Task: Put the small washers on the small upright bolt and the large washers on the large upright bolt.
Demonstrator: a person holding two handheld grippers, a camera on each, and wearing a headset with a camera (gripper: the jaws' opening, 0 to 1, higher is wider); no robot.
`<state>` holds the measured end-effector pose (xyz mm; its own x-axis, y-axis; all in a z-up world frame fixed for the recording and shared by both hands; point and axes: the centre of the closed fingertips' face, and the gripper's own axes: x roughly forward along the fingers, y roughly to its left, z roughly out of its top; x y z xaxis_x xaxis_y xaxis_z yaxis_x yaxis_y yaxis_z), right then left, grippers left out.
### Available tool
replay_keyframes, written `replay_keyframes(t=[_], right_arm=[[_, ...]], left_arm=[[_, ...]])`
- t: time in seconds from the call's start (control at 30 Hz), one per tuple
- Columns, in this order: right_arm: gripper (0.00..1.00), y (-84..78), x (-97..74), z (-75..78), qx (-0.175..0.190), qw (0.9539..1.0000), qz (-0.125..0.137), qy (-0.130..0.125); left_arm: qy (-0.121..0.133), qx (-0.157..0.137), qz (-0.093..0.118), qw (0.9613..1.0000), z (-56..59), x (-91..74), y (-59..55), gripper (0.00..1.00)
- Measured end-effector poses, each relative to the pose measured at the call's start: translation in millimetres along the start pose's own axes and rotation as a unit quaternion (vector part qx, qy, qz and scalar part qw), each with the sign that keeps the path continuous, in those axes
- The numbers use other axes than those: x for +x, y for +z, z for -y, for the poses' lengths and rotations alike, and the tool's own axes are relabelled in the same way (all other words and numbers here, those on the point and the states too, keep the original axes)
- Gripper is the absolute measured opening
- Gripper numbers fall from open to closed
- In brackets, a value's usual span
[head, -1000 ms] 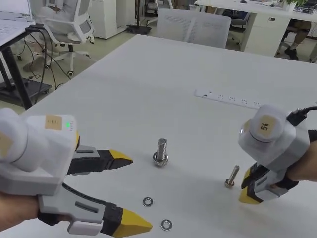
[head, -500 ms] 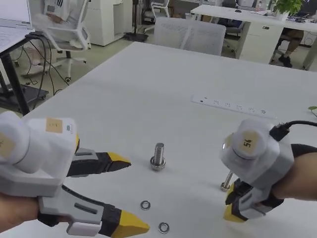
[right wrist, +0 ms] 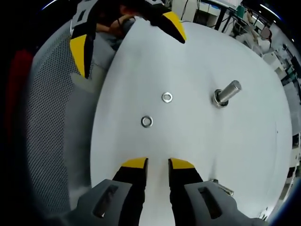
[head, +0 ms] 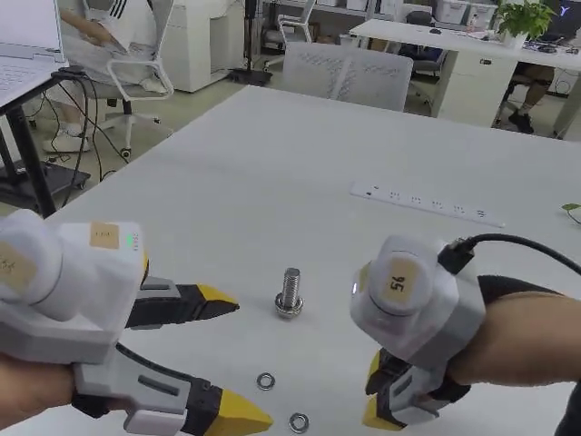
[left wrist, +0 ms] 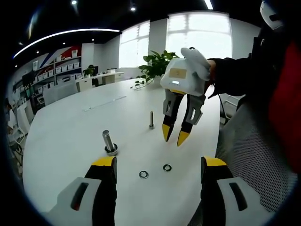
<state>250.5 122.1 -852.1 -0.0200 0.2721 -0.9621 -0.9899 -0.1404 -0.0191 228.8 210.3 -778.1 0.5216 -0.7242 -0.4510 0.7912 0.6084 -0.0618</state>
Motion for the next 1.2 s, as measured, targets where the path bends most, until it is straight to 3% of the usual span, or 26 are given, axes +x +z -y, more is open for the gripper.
replay_keyframes(t=[0.3,0.63,1.2], right_arm=[[0.19,22.9,10.4,-8.5,-0.037,0.9992,-0.001,0.017],[0.19,36.8,20.7,-12.5,-0.061,0.9977,-0.007,0.029],[0.2,42.3,35.4,-13.6,-0.079,0.9958,-0.025,0.038]], left_arm=[[0.003,-0.002,0.004,1.0,-2.0,-1.1,1.1,0.71],[0.002,-0.002,0.004,1.0,-1.8,-1.3,0.9,0.71],[0.006,-0.004,0.01,0.9999,-0.4,-3.9,1.7,0.71]])
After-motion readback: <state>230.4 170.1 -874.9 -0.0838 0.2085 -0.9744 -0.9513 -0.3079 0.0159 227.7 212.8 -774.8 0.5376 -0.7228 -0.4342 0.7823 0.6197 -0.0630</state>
